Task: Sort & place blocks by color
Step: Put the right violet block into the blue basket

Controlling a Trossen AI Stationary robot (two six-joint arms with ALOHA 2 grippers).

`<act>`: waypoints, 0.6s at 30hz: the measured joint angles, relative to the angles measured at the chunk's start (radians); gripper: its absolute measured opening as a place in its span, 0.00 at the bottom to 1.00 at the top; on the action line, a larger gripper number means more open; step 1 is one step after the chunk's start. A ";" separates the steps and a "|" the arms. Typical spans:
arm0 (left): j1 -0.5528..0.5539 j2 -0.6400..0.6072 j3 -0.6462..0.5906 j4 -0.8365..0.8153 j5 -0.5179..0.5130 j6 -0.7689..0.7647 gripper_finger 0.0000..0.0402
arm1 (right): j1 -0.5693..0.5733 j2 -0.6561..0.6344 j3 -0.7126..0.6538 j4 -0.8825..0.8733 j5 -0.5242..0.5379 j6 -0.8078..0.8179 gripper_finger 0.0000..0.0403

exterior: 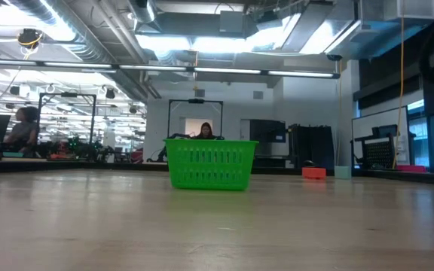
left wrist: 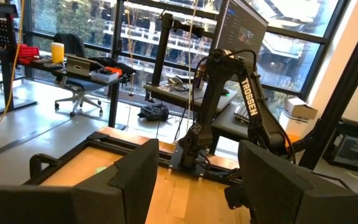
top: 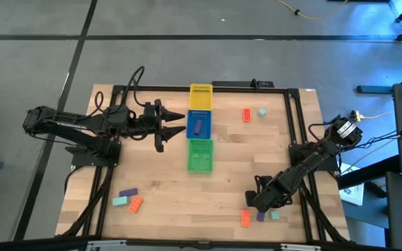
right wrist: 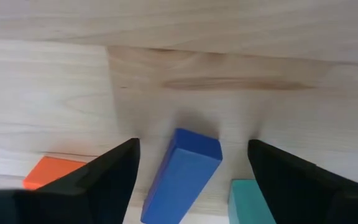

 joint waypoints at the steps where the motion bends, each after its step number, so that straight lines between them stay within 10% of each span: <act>1: 0.000 0.000 0.000 0.000 0.000 0.000 0.53 | 0.000 0.000 0.000 -0.001 -0.001 0.000 0.73; 18: 0.000 0.000 0.000 0.000 0.000 0.000 0.53 | 0.002 0.002 -0.003 -0.021 -0.009 -0.001 0.16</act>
